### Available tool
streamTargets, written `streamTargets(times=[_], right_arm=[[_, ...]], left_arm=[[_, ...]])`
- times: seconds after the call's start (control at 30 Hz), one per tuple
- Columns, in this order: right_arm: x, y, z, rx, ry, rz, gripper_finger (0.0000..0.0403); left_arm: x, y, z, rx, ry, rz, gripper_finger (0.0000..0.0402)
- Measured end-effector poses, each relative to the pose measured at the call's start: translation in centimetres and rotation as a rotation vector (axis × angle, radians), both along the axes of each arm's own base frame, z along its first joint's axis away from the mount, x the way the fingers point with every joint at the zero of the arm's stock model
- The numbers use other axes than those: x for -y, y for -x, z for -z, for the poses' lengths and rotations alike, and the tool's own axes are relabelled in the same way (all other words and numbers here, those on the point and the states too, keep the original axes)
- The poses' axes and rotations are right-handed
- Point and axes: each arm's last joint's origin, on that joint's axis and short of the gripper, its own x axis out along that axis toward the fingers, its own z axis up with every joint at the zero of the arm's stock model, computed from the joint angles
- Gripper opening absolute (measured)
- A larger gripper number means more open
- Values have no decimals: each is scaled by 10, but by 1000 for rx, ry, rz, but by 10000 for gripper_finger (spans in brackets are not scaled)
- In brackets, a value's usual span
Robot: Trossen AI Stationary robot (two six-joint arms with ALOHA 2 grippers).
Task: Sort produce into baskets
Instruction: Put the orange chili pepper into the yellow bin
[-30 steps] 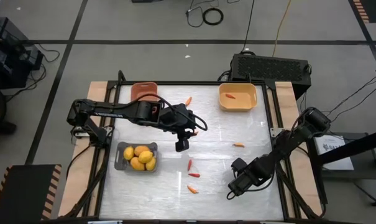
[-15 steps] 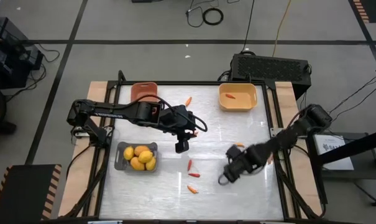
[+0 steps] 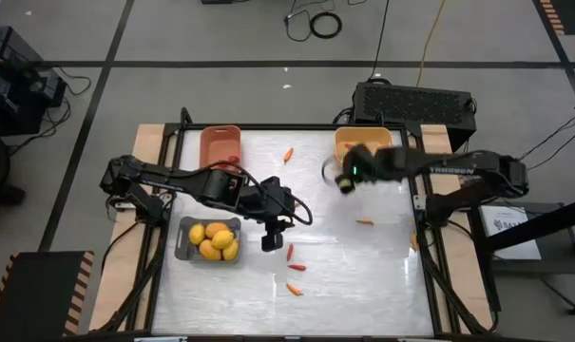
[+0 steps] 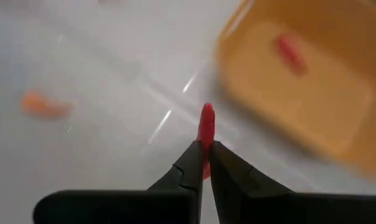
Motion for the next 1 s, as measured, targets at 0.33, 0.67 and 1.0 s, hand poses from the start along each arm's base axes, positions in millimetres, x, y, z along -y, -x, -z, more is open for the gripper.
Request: streamTargets(times=[0.33,0.67,1.0], right_arm=[[93,12,14,-35,49,66,22],[115,13,41,-143,-23,32,80],[94,13,23,-22,-205,-73,147]], left_arm=[[2,1,0,7,-22,-95,135],[1,1,0,13,-48,-125,134],[0,5,4,-38,-78,-108,135]])
